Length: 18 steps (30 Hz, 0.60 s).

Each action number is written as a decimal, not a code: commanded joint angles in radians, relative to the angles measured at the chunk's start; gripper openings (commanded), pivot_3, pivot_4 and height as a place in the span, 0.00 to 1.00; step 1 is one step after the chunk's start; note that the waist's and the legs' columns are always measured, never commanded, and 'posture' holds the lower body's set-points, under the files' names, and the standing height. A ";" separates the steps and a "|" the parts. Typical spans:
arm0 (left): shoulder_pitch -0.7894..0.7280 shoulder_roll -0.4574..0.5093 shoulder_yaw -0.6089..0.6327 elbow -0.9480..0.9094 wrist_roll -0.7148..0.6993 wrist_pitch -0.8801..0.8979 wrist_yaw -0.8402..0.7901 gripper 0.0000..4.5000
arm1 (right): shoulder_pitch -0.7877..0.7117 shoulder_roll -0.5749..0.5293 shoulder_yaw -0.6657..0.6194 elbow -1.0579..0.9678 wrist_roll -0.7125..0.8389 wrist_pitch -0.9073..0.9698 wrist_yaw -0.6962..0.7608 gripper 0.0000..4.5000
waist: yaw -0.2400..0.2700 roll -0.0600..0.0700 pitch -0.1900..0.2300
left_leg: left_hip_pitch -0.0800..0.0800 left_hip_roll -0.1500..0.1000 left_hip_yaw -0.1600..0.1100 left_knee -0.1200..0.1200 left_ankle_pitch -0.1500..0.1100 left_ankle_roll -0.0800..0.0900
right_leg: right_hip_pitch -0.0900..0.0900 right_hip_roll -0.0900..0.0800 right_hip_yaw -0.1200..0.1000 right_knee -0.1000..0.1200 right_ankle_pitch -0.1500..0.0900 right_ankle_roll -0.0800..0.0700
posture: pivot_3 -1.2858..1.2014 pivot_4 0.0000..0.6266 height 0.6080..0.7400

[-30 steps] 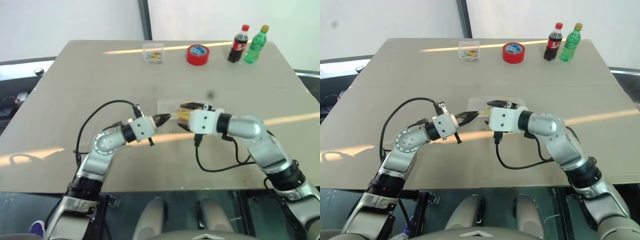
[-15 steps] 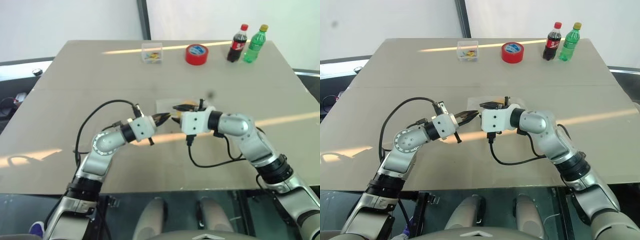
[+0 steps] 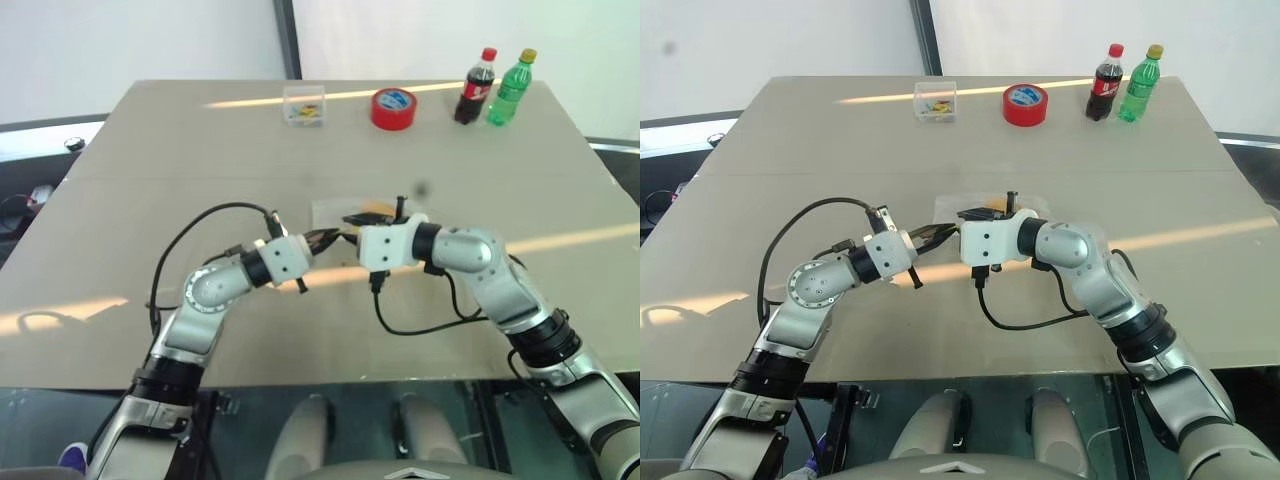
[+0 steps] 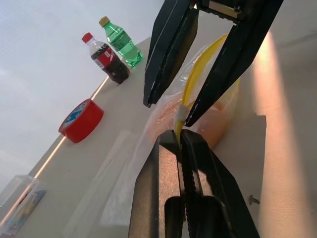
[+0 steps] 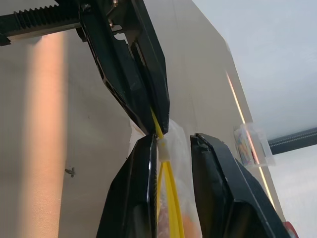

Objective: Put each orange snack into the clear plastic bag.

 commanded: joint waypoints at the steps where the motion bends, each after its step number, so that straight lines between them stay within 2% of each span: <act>1: -0.001 0.009 0.017 -0.055 -0.007 -0.015 0.011 0.00 | -0.021 0.005 -0.004 -0.008 -0.004 -0.020 -0.002 0.24 | 0.000 0.000 0.000 | 0.000 0.000 0.000 0.000 0.000 0.000 | 0.000 0.000 0.000 0.000 0.000 0.000 | 0.52 0.24 1.00; 11: 0.001 0.006 0.016 -0.067 -0.006 -0.006 0.019 0.00 | -0.023 0.011 0.003 0.020 -0.009 -0.033 0.006 0.24 | 0.000 0.000 0.000 | 0.000 0.000 0.000 -0.005 0.000 0.000 | -0.001 0.000 0.000 -0.003 0.000 0.000 | 0.52 0.24 1.00; 15: 0.002 0.005 0.016 -0.069 -0.008 -0.003 0.019 0.00 | -0.030 0.016 0.001 0.032 -0.005 -0.035 0.008 0.01 | 0.000 0.000 0.000 | 0.000 0.000 0.000 -0.005 0.000 0.000 | -0.001 0.000 0.000 -0.003 0.000 0.000 | 0.52 0.24 1.00; 18: 0.005 0.007 0.017 -0.068 -0.006 0.002 0.021 0.00 | -0.040 0.018 -0.008 0.026 -0.001 -0.034 0.010 0.01 | 0.000 0.000 0.000 | 0.000 0.000 0.000 -0.006 0.000 0.000 | -0.001 0.000 0.000 -0.004 0.000 0.000 | 0.52 0.24 1.00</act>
